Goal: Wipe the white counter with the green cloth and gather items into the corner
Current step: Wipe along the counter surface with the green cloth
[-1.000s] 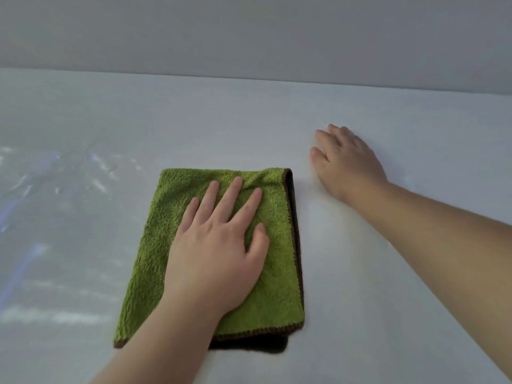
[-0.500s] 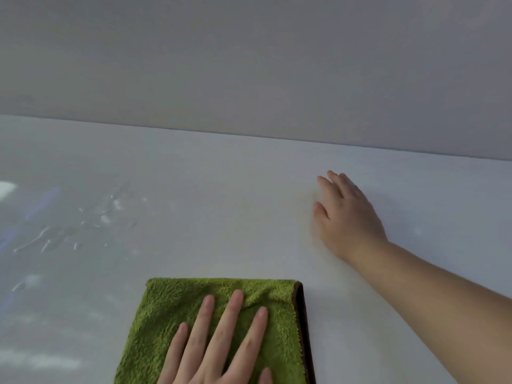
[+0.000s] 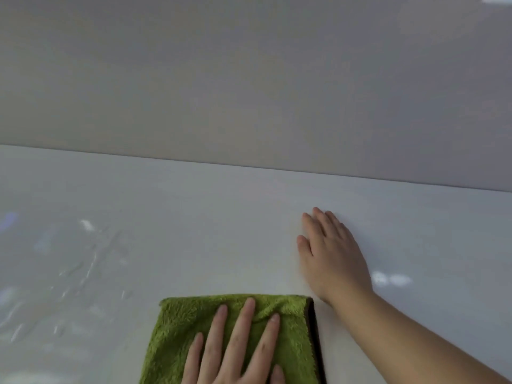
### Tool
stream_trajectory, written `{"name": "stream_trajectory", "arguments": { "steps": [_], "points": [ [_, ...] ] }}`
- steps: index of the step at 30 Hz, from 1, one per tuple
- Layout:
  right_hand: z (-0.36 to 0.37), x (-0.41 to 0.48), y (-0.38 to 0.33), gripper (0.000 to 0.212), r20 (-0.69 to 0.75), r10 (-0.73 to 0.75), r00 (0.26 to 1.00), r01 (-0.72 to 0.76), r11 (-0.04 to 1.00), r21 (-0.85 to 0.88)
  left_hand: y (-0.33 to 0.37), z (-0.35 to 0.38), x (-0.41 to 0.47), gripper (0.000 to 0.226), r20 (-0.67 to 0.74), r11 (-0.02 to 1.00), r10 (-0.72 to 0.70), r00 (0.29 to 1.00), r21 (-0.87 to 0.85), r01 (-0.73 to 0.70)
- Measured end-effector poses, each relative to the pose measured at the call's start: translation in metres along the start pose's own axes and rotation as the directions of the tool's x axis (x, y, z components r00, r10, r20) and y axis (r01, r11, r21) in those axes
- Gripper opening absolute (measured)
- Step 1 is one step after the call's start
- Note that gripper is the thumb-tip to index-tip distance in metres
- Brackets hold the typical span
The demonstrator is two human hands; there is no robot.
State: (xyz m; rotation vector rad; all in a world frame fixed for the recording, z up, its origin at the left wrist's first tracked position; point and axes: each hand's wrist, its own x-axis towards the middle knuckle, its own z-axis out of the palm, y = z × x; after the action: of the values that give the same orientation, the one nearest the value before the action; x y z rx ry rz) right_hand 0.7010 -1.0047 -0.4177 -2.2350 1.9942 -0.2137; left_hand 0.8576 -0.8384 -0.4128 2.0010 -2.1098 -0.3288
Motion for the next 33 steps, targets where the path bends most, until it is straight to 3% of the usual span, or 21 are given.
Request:
{"name": "stream_trajectory", "arguments": {
  "steps": [3, 5, 11, 16, 21, 33],
  "points": [
    [-0.002, -0.001, -0.001, 0.054, -0.016, 0.016, 1.0, -0.015, 1.0, 0.024, -0.012, -0.017, 0.043, 0.055, -0.023, 1.0, -0.009, 1.0, -0.03, 0.009],
    [-0.002, -0.003, -0.002, 0.054, -0.024, 0.018, 1.0, -0.017, 1.0, 0.022, -0.016, -0.027, 0.069, 0.055, 0.034, 0.996, -0.044, 0.998, -0.075, 0.047],
    [-0.003, -0.004, -0.006, 0.051, -0.047, 0.032, 0.998, -0.031, 0.999, 0.033, -0.03, -0.017, 0.139, 0.058, 0.028, 1.0, -0.012, 1.0, -0.009, 0.012],
    [-0.007, -0.006, -0.008, 0.061, -0.053, 0.039, 0.998, -0.038, 0.999, 0.021, -0.032, -0.015, 0.192, 0.062, 0.017, 1.0, 0.003, 1.0, -0.019, -0.003],
    [-0.009, -0.006, -0.009, 0.054, -0.062, 0.057, 0.996, -0.056, 0.998, 0.013, -0.034, -0.012, 0.237, 0.062, 0.019, 0.999, 0.023, 1.0, 0.025, -0.023],
    [-0.009, -0.006, -0.009, 0.052, -0.075, 0.054, 0.996, -0.056, 0.998, -0.026, -0.033, -0.009, 0.269, 0.064, 0.003, 0.998, 0.036, 0.999, 0.049, -0.036]
  ]
}}
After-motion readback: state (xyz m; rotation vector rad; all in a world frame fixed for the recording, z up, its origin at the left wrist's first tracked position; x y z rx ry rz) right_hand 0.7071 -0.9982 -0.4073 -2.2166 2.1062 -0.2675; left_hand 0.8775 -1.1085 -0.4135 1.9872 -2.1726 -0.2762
